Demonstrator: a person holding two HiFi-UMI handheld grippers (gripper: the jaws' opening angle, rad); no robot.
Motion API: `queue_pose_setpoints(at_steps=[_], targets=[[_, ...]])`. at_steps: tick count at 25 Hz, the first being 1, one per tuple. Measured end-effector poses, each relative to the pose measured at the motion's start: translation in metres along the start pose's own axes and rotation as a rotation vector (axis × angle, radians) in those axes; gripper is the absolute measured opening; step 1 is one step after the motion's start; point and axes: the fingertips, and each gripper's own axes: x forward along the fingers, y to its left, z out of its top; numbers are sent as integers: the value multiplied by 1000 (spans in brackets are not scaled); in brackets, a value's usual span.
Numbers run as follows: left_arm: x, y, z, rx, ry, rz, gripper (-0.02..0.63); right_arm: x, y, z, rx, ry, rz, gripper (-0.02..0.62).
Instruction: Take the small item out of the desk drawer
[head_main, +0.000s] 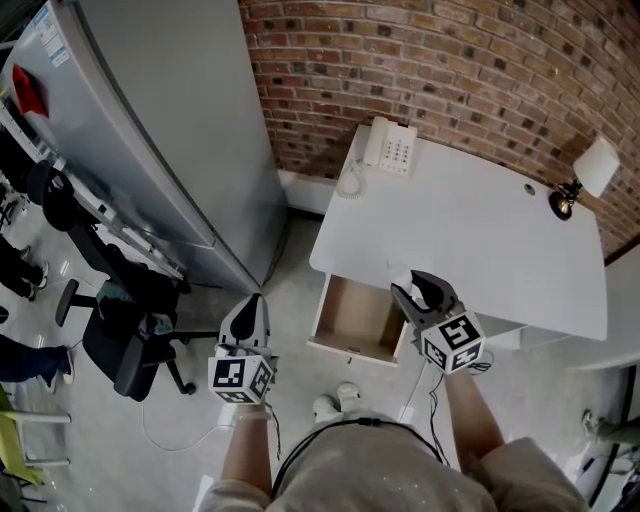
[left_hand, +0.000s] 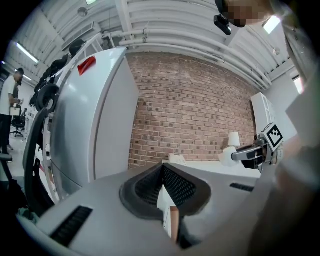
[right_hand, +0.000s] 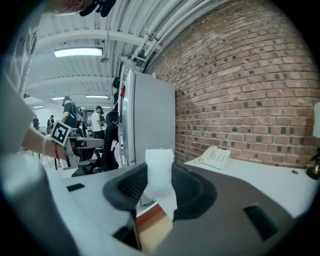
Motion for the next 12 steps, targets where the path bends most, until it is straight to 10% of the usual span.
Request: queue_pose_setpoints(at_steps=[12], targets=[[-13,12,16,3,-31,40,5,-12,-13,19,54,-92,-56,156]])
